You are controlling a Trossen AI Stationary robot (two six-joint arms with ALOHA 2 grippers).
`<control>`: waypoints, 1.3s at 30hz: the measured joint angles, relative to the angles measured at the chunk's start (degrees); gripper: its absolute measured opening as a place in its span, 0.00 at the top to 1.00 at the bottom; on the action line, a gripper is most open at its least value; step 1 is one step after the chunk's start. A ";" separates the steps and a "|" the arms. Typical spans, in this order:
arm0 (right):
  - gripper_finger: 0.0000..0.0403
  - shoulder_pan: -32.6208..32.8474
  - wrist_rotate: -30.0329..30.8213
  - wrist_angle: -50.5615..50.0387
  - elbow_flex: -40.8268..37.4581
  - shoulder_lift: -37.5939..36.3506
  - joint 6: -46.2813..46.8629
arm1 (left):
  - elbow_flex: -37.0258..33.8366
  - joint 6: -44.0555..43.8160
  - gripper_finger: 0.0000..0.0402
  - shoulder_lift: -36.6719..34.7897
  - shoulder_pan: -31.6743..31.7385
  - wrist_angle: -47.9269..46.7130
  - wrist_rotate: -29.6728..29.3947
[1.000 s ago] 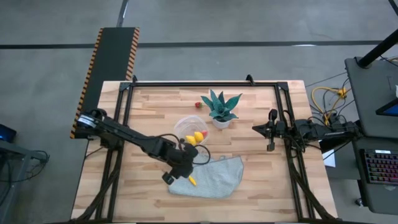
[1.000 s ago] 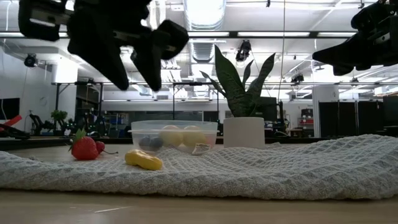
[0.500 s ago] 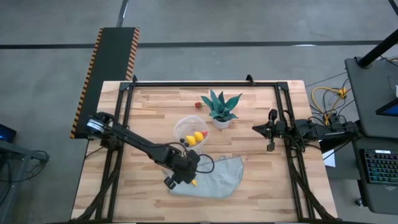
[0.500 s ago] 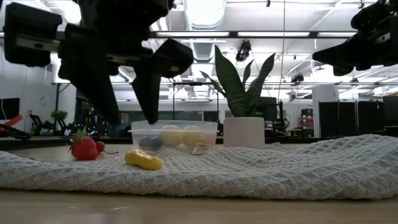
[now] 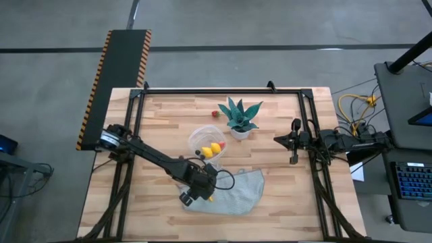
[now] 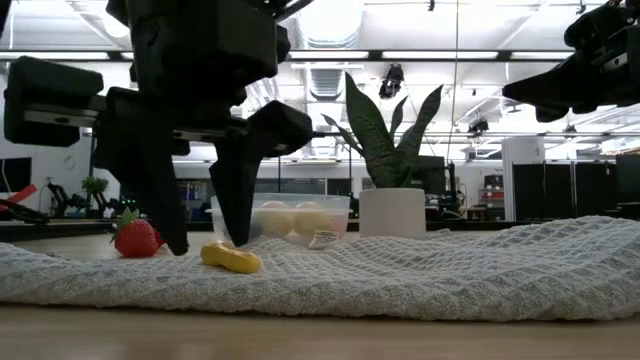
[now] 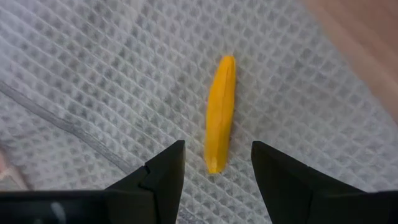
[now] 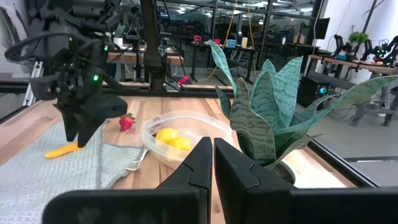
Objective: Pick and placing Produce into tupperware
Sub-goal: Put the yellow corn into the container
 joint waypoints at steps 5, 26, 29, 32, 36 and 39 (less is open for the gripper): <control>0.98 0.00 0.00 -0.24 0.00 0.00 -0.02 | -0.13 -0.35 0.57 0.46 -0.01 1.29 0.00; 0.98 0.00 0.02 -0.27 -0.02 0.00 -0.04 | -0.38 -4.34 0.57 1.88 0.00 3.69 -0.02; 0.98 0.00 0.02 -0.27 -0.02 0.00 -0.04 | -0.32 -4.33 0.57 1.86 0.00 3.78 -0.10; 0.98 0.00 0.01 -0.27 -0.02 0.00 -0.02 | -0.21 -4.33 0.57 1.86 0.00 3.64 -0.11; 0.98 0.02 0.02 -0.27 -0.02 0.00 -0.02 | -0.27 -4.33 0.57 1.84 0.00 3.82 -0.11; 0.98 0.00 0.02 -0.27 -0.02 0.00 -0.02 | -0.28 -4.33 0.58 1.80 0.00 3.80 -0.11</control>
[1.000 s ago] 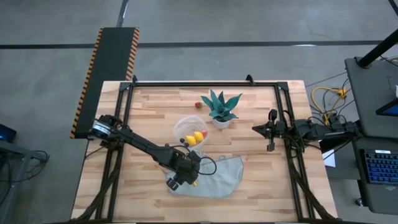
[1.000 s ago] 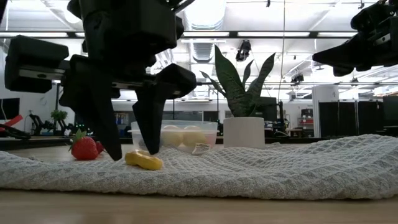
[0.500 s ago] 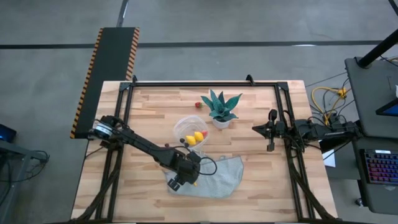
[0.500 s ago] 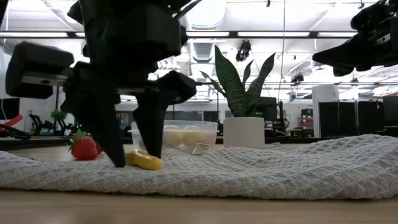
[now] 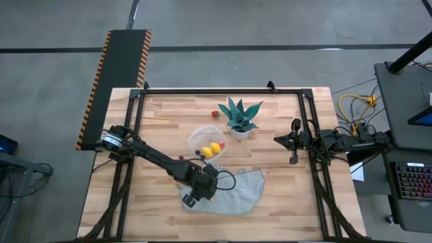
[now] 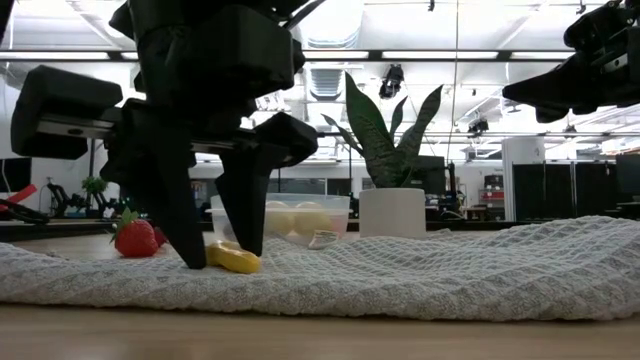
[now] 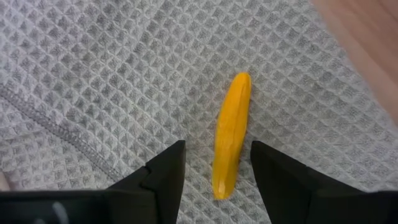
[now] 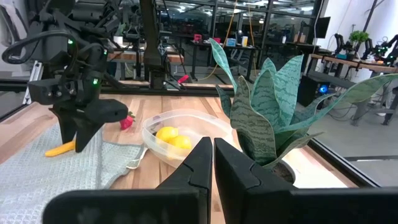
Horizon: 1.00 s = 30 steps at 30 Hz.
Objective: Pick and placing Produce into tupperware
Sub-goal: Put the yellow corn into the container
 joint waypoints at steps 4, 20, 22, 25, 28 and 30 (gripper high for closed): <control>0.98 0.00 0.00 0.00 0.00 0.00 0.00 | 0.11 0.02 0.64 -0.04 0.00 0.03 0.00; 0.98 0.00 0.00 0.00 -0.01 0.00 0.00 | 0.01 0.41 0.98 -0.53 -0.04 -0.26 0.44; 0.98 0.01 0.00 0.00 -0.02 0.00 0.01 | 0.16 0.50 0.99 -0.96 -0.04 -0.21 0.45; 0.98 0.00 0.00 0.00 -0.02 0.00 0.00 | 0.33 0.52 0.99 -1.72 -0.04 -0.17 0.44; 0.98 0.00 0.00 0.00 -0.02 0.00 0.01 | 0.33 0.48 0.99 -2.41 -0.03 -0.62 0.42; 0.98 0.01 0.00 0.00 -0.02 0.00 0.02 | 0.32 0.46 0.99 -3.25 -0.02 -1.58 -0.06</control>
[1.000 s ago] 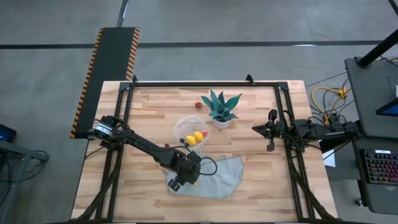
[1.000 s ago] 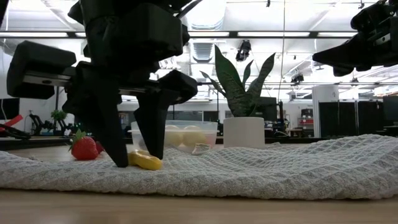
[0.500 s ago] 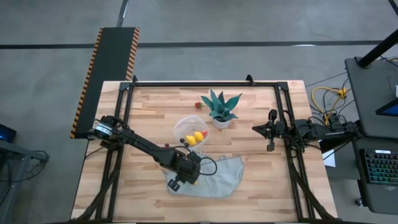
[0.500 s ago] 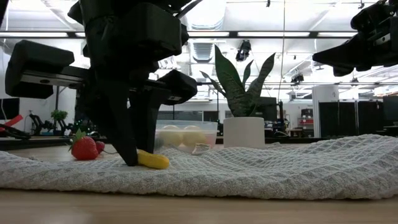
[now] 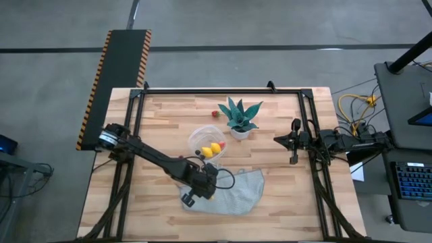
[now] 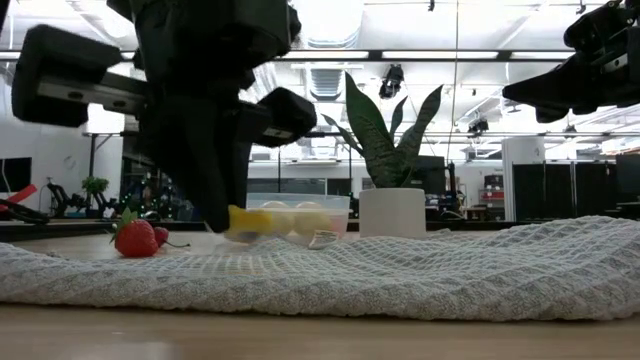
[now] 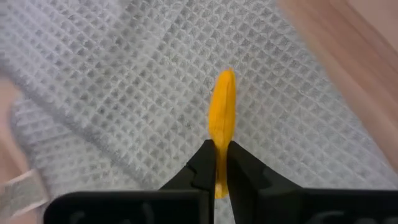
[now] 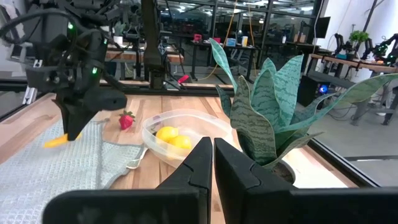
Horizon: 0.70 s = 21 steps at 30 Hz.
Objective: Pick and placing Produce into tupperware
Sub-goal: Put the yellow corn into the container
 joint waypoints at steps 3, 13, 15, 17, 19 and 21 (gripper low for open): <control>0.98 -0.01 0.00 0.00 0.00 0.00 0.00 | 0.01 0.07 0.99 -1.84 0.04 -1.70 -2.44; 0.98 0.01 -0.02 0.00 0.00 0.00 0.02 | -0.31 3.18 0.99 -10.92 3.06 -5.75 -13.37; 0.98 0.01 0.00 0.00 0.00 0.00 0.02 | -0.34 3.19 0.99 -12.48 4.54 -5.78 -14.45; 0.98 0.00 -0.02 0.00 0.00 0.00 0.02 | -0.42 3.19 0.99 -13.88 6.34 -6.44 -16.44; 0.98 0.01 -0.02 0.00 0.00 0.00 0.02 | -0.42 3.09 0.99 -14.90 8.50 -7.38 -18.03; 0.98 0.01 -0.02 0.00 0.00 0.00 0.04 | -0.42 3.01 0.99 -15.24 10.85 -8.11 -18.27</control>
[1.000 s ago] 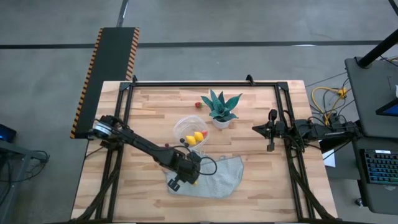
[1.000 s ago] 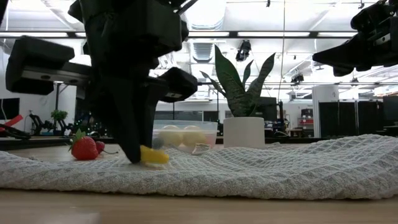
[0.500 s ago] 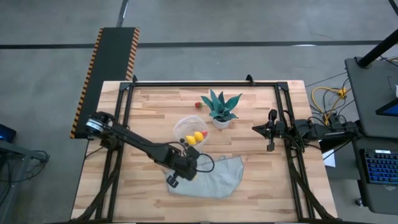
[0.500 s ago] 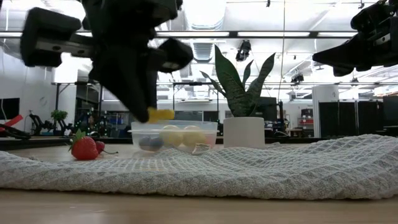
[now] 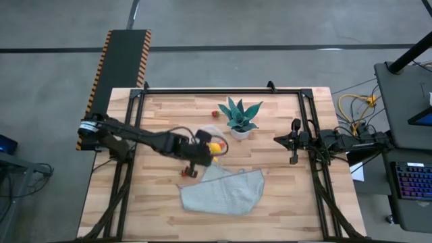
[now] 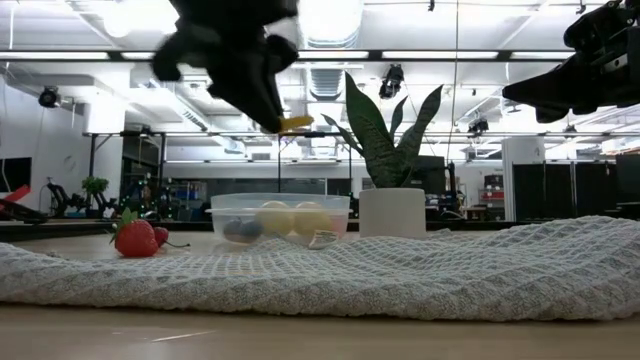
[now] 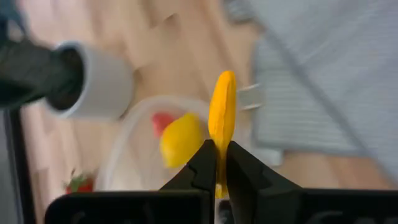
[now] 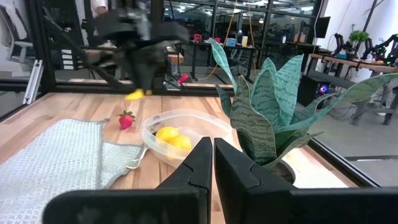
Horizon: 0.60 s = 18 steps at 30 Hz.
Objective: Pick and placing Produce into tupperware
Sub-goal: Put the yellow corn into the container
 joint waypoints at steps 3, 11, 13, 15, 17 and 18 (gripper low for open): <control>0.98 0.00 0.00 0.00 0.00 0.00 0.00 | -0.13 -0.02 0.99 -0.02 3.47 -0.92 0.01; 0.98 -0.01 0.00 0.00 0.00 0.00 -0.01 | -1.52 0.07 0.99 1.53 11.93 -2.69 0.69; 0.98 -0.02 0.00 0.00 0.00 0.21 0.00 | -2.15 0.03 0.99 1.89 13.62 -4.00 0.70; 0.98 0.00 0.00 0.01 0.00 0.44 0.00 | -2.15 0.01 0.99 2.61 14.91 -3.30 0.83; 0.98 -0.01 0.00 0.02 0.00 0.90 0.00 | -2.29 0.07 0.99 3.55 15.74 -4.02 1.15; 0.98 0.00 0.00 -0.08 0.00 0.91 -0.02 | -2.27 0.26 0.99 4.19 16.00 -3.60 1.61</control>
